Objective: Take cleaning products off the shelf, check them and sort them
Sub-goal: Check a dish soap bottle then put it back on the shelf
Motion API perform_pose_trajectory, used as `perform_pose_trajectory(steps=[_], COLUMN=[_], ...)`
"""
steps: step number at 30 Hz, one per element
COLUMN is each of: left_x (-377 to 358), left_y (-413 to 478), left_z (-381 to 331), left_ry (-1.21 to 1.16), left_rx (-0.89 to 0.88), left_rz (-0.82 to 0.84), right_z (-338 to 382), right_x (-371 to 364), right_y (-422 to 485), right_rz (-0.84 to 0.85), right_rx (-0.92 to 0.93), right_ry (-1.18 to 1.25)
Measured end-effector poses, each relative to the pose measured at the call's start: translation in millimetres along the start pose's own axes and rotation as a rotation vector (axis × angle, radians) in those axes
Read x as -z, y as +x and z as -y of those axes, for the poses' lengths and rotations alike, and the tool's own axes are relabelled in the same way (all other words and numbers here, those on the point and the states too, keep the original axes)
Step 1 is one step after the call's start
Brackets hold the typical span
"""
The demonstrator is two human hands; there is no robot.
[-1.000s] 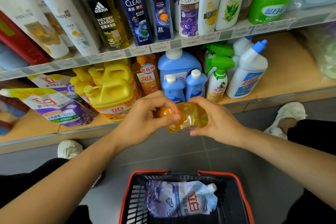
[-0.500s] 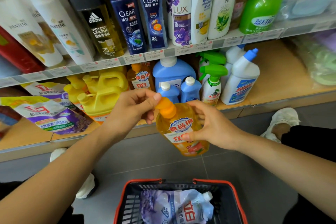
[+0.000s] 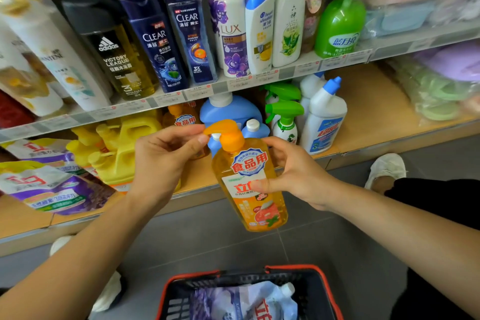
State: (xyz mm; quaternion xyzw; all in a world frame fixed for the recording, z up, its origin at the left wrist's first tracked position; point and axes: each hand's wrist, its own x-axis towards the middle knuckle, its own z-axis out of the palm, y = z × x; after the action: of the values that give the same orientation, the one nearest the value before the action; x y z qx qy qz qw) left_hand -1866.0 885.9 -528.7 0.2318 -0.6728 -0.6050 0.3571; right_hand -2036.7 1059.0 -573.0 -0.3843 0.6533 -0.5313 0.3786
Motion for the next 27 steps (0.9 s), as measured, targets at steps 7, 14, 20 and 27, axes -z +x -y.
perform_pose_trajectory(steps=[7,14,20,27], left_x=[2,2,0,3], left_y=[0,1,-1,1], left_z=[4,10,7,-5], left_ry=[0.085,0.050,0.127,0.404], left_rx=[-0.009,0.082,0.000,-0.262], left_rz=[-0.023,-0.041,-0.054,-0.070], right_z=[7,9,12,8], right_x=[-3,-6,-4,-7], right_y=[-2,-4,-2,-1], right_rz=[-0.024,-0.081,-0.104,-0.041], right_rx=[0.040,0.075,0.096,0.065], right_ry=[-0.088,-0.156,-0.161,-0.095])
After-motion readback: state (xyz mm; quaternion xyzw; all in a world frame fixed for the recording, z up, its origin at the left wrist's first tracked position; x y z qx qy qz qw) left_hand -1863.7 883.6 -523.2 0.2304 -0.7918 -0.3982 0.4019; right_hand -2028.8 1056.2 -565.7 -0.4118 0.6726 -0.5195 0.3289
